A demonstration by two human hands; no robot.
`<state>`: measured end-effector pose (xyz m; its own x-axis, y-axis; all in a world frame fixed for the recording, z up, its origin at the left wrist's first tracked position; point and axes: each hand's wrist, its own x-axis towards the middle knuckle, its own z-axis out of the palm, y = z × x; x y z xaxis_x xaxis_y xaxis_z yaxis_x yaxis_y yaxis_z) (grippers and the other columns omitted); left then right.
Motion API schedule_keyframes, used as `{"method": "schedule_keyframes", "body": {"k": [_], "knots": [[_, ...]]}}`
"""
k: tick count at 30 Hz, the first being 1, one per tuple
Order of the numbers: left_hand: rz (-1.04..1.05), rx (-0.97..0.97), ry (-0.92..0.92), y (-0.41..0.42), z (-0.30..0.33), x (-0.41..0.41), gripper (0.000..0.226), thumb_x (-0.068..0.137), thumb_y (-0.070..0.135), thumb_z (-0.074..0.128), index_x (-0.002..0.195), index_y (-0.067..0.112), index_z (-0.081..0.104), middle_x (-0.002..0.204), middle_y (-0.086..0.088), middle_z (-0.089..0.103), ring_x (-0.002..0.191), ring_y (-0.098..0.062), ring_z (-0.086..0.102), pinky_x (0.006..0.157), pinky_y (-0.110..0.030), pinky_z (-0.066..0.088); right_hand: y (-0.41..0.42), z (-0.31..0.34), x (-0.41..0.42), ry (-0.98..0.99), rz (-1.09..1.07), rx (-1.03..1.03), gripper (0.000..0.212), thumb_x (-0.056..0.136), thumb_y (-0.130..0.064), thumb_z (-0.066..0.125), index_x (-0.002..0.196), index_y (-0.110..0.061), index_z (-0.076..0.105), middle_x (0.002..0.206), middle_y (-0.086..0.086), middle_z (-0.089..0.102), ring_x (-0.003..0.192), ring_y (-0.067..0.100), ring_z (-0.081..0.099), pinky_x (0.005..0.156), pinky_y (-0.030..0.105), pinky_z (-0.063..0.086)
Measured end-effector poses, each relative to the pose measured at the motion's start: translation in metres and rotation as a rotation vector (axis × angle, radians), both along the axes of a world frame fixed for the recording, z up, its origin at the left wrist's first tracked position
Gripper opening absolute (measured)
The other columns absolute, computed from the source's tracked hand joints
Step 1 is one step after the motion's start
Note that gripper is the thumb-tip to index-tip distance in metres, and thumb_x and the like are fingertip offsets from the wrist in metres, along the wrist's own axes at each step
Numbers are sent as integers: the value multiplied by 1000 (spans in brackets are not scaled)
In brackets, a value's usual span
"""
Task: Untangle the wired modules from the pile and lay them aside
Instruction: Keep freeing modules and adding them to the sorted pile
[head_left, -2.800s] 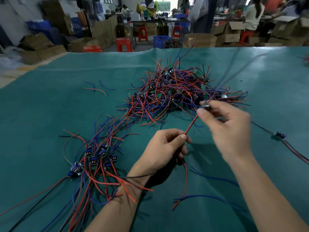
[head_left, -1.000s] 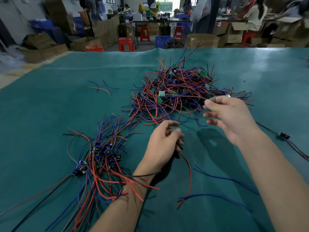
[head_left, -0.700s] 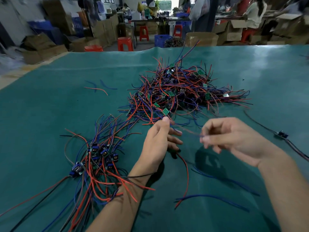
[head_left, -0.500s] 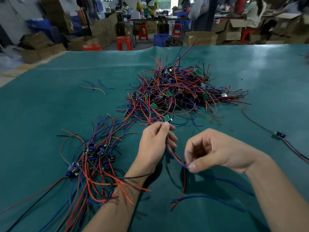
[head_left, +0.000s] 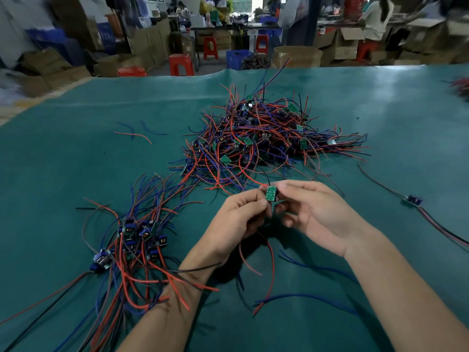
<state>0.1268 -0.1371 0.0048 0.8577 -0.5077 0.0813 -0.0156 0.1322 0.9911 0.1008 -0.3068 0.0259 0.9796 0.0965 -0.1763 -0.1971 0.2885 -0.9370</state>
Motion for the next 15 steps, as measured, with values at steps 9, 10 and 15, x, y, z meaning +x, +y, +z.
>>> {"method": "schedule_keyframes", "body": {"k": [9,10,15], "knots": [[0,43,25,1,2,-2,31,97,15,52,68,23,56,64,-9,48,46,-8,34,41,-17,23,1,0,1,-51,56,139,15,71,-8,80,83,-11,72,81,7,63,71,15,57,61,24,48],[20,61,8,1,2,-2,27,99,12,52,74,22,56,61,-7,50,46,-9,36,42,-18,25,2,0,1,-63,14,135,13,72,-6,78,81,-12,71,77,5,63,67,14,57,57,22,48],[65,97,-87,-1,0,-3,13,100,5,55,90,12,59,59,-2,58,46,-12,43,44,-18,32,4,-2,2,-142,-172,88,11,73,-11,76,81,-4,78,76,8,71,59,11,62,51,19,49]]}}
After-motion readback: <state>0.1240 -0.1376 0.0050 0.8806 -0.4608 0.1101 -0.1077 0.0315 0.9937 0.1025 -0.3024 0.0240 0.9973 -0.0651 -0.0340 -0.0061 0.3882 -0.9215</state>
